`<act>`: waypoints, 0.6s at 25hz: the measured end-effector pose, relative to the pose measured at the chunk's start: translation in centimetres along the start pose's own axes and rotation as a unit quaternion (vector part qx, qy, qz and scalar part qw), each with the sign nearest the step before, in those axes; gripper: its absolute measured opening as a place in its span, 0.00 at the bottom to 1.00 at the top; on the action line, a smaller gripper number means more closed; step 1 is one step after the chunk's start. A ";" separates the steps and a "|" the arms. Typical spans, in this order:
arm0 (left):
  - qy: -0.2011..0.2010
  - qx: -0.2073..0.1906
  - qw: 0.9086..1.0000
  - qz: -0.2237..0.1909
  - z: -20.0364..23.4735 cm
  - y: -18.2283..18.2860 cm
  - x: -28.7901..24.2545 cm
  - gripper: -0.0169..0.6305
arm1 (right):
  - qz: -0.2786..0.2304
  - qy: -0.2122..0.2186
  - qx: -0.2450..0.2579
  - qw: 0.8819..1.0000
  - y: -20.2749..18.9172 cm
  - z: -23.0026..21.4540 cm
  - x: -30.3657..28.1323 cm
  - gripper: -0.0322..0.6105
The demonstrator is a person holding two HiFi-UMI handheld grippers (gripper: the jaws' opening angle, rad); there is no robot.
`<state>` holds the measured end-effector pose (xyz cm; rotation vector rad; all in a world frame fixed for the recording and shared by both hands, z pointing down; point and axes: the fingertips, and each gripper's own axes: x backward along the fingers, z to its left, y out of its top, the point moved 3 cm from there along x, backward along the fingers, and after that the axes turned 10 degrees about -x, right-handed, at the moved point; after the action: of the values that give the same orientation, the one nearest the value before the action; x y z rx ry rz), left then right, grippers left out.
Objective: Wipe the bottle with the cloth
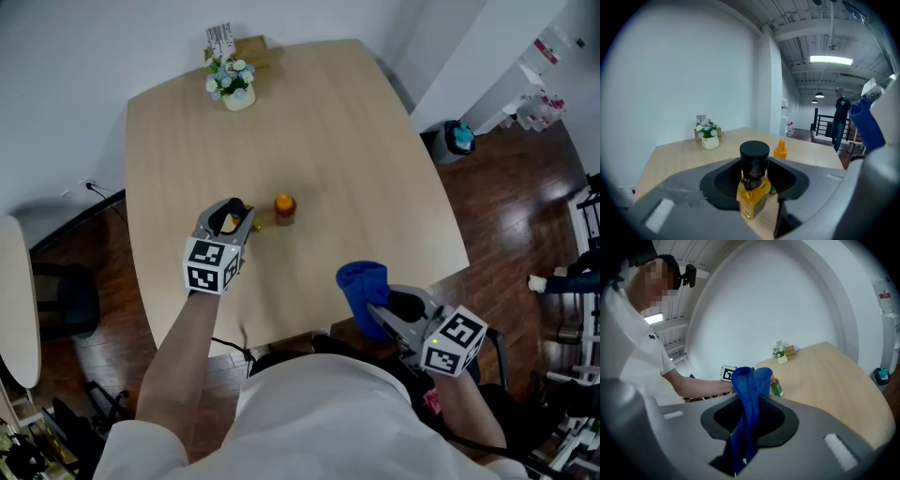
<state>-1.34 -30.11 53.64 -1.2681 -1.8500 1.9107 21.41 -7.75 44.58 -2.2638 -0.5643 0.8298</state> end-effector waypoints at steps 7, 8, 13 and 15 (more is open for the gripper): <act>0.002 -0.026 1.000 -0.016 -0.4 1.3 1.7 0.37 | 0.000 0.008 0.021 1.000 0.2 1.6 -0.4 0.19; 0.004 -0.028 0.999 -0.019 -0.4 1.4 2.3 0.37 | -0.001 0.008 0.025 1.000 0.2 1.9 -0.5 0.19; 0.020 -0.029 0.999 -0.039 0.1 2.0 7.5 0.38 | -0.010 0.013 0.047 0.999 0.2 4.2 -1.5 0.20; 0.025 -0.032 0.998 -0.048 0.3 2.3 10.5 0.37 | -0.012 0.011 0.061 0.998 0.0 5.4 -2.1 0.19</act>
<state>-7.02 -23.83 47.02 -1.2107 -1.9250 1.7681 16.22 -6.62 42.26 -2.1491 -0.5168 0.8040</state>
